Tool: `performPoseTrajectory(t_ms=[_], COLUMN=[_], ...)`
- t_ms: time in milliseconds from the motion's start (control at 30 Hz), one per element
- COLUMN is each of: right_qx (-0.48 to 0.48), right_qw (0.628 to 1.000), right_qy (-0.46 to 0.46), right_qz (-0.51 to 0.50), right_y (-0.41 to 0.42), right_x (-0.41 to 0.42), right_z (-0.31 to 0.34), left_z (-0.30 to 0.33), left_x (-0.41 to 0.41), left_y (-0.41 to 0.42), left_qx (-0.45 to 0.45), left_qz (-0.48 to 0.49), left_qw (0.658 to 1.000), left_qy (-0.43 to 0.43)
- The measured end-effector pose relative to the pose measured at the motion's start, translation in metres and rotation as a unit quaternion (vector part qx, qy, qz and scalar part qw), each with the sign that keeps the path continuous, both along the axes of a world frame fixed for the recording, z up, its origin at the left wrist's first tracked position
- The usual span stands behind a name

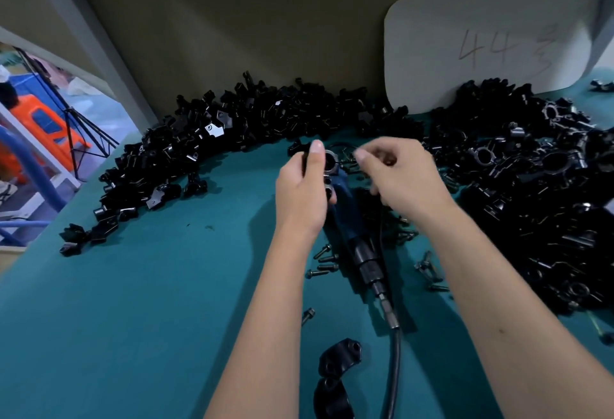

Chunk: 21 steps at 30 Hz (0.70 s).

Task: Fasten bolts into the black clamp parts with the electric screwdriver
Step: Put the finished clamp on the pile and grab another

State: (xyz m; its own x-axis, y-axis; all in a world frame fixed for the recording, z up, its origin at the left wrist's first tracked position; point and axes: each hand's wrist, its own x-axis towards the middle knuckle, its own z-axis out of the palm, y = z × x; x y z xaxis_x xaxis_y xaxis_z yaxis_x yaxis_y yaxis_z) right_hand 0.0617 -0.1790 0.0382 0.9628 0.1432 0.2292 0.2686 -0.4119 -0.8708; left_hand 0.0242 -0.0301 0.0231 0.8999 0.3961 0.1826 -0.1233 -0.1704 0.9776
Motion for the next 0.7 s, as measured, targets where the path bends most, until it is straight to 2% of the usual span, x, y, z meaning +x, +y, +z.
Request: performPoseTrajectory(t_ms=[67, 133, 367, 467, 567, 633, 700], right_qx=[0.124, 0.136, 0.128, -0.028, -0.231, -0.309, -0.340], right_qw=[0.985, 0.978, 0.986, 0.999, 0.967, 0.940, 0.930], right_qy=[0.056, 0.045, 0.014, -0.019, -0.013, 0.016, 0.043], right_qz=[0.109, 0.151, 0.110, 0.004, -0.109, -0.141, -0.135], right_y=[-0.011, -0.028, -0.101, -0.144, -0.187, -0.200, -0.204], right_x=[-0.001, -0.002, -0.009, -0.009, -0.005, -0.002, 0.004], right_z=[0.007, 0.012, 0.041, 0.065, 0.087, 0.095, 0.098], left_z=[0.001, 0.006, 0.028, 0.031, 0.031, 0.031, 0.031], left_x=[0.000, -0.001, -0.003, 0.004, 0.010, 0.013, 0.014], left_y=[-0.013, -0.028, -0.103, -0.139, -0.165, -0.183, -0.199], left_qx=[0.078, 0.121, 0.050, 0.093, 0.173, 0.235, 0.277], left_qz=[0.006, 0.003, -0.105, -0.110, -0.124, -0.144, -0.163], left_qw=[0.997, 0.992, 0.992, 0.989, 0.975, 0.958, 0.941], left_qy=[-0.015, -0.033, -0.057, -0.038, -0.059, -0.085, -0.110])
